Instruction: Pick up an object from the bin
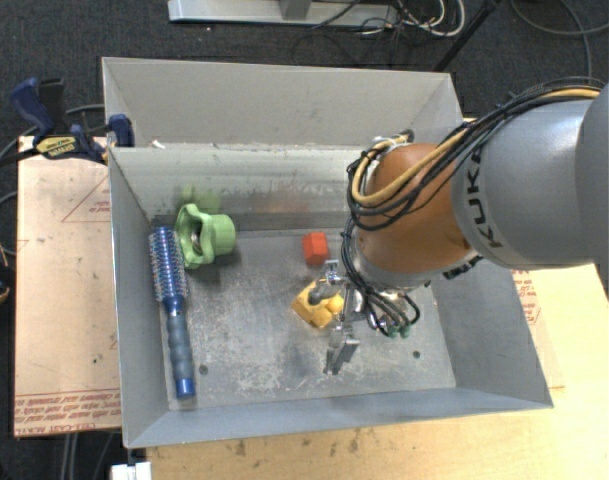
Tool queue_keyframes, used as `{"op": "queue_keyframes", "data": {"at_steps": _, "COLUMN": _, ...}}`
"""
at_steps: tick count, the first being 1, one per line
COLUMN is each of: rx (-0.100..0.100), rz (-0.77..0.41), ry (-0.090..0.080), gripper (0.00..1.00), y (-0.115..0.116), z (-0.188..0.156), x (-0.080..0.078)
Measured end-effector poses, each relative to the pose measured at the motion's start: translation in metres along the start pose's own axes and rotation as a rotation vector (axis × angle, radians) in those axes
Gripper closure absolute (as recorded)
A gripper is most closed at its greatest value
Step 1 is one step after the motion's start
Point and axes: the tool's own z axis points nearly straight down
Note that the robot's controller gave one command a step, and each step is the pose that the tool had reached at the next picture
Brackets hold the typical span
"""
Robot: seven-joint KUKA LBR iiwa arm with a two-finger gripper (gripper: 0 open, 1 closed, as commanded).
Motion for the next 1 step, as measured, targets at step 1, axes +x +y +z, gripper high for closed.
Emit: {"op": "queue_keyframes", "data": {"at_steps": 1, "rx": -0.002, "rz": -0.144, "ry": -0.012, "gripper": 0.0, "y": -0.0175, "z": 0.0316, "x": -0.027}}
